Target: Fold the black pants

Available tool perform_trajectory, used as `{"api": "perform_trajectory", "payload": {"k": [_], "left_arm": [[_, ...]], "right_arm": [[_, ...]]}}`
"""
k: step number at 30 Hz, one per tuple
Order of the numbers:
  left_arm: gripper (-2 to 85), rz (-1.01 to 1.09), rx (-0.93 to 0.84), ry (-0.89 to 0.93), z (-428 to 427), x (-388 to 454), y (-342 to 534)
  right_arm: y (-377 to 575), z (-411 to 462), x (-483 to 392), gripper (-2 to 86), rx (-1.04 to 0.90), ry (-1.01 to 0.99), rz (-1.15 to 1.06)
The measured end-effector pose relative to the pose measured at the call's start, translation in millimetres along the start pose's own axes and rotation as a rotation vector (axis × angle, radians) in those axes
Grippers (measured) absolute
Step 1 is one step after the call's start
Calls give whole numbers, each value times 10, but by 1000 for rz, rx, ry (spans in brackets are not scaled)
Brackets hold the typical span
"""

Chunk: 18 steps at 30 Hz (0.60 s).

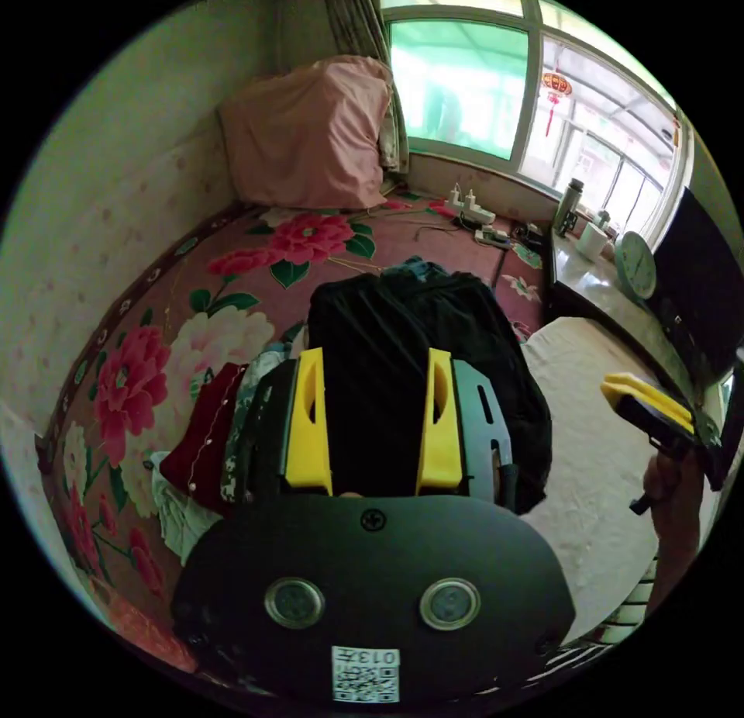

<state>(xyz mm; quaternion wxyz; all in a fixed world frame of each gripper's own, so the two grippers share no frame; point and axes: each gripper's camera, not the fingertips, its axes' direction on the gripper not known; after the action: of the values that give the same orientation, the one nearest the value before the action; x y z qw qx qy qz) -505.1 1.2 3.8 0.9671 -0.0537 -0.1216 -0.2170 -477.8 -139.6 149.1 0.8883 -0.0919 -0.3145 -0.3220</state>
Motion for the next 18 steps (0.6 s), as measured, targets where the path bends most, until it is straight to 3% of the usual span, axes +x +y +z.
{"api": "perform_trajectory", "payload": {"k": [4,6,8,12,18], "left_arm": [[167,-27,-72,64,266,-247,-85],[133,-25,-68,94,266,-334,-83],[40,15,-59,45,225,-368,-61],[16,92,-13,-5,63,-439,-4],[7,-13,250,202,-876,-952,-38]], "right_arm": [[-423,492,-263,92,-115,-54,-14],[-489,639,-378,94,-160,-46,-14],[-503,692,-492,81,-184,-69,-12],[-435,402,-828,15,-144,46,-95],[-256,-749,-820,4,87,121,-87]]}}
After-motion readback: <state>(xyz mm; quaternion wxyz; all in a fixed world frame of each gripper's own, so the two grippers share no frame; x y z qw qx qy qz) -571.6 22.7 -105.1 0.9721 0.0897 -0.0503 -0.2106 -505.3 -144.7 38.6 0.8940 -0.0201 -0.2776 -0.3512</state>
